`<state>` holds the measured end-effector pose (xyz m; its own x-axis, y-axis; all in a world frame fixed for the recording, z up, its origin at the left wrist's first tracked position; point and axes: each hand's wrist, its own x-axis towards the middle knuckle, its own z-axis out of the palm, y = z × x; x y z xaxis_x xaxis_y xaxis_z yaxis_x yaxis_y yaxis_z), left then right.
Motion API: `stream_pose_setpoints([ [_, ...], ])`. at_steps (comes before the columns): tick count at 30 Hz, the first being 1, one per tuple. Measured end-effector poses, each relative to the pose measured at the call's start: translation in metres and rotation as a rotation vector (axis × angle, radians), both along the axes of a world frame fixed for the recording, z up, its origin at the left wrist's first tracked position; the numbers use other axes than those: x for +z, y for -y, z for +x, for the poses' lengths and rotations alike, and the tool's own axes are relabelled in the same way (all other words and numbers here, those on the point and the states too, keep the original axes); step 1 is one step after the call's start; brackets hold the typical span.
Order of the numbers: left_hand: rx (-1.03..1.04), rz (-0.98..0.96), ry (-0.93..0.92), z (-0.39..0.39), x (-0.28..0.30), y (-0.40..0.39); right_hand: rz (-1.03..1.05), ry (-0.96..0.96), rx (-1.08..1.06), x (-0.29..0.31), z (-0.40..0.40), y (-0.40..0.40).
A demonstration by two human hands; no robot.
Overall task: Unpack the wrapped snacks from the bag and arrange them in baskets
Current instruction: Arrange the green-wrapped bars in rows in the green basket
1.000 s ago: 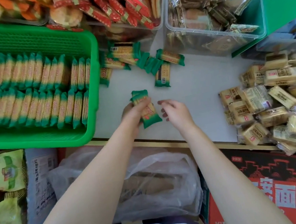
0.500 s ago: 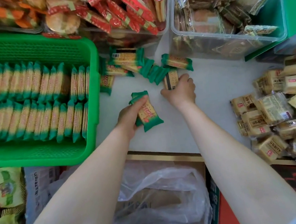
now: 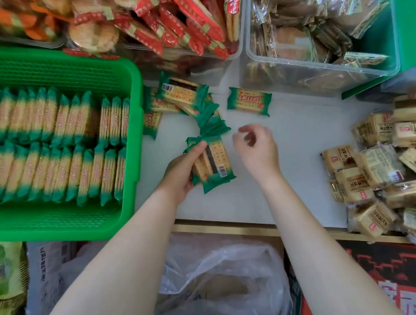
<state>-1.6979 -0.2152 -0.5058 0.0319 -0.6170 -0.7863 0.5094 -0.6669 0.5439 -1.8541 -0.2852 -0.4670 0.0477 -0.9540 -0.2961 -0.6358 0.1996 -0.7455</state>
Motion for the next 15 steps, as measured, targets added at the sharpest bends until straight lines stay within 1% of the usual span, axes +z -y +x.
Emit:
stream_pose_setpoints([
  [2,0.006,0.011,-0.007,0.0,-0.002,0.001,-0.09,-0.119,-0.018,-0.008,-0.002,0.037],
  [5,0.019,0.01,-0.016,0.0,-0.004,0.001,-0.093,-0.309,0.092,-0.02,-0.002,0.08],
  [8,0.027,0.013,-0.017,0.0,-0.006,0.001,-0.03,-0.448,0.204,-0.03,-0.01,0.084],
  [10,0.028,0.015,-0.018,-0.001,-0.005,0.001,-0.028,-0.519,0.167,-0.03,-0.018,0.073],
  [12,0.023,0.012,-0.014,-0.001,-0.004,0.001,0.015,-0.516,0.07,-0.028,-0.026,0.056],
  [13,0.021,0.009,-0.009,-0.001,-0.003,0.001,0.048,-0.465,0.013,-0.025,-0.03,0.045],
  [15,0.024,0.01,0.008,-0.002,0.0,0.001,0.097,-0.236,-0.094,-0.017,-0.034,0.018],
])
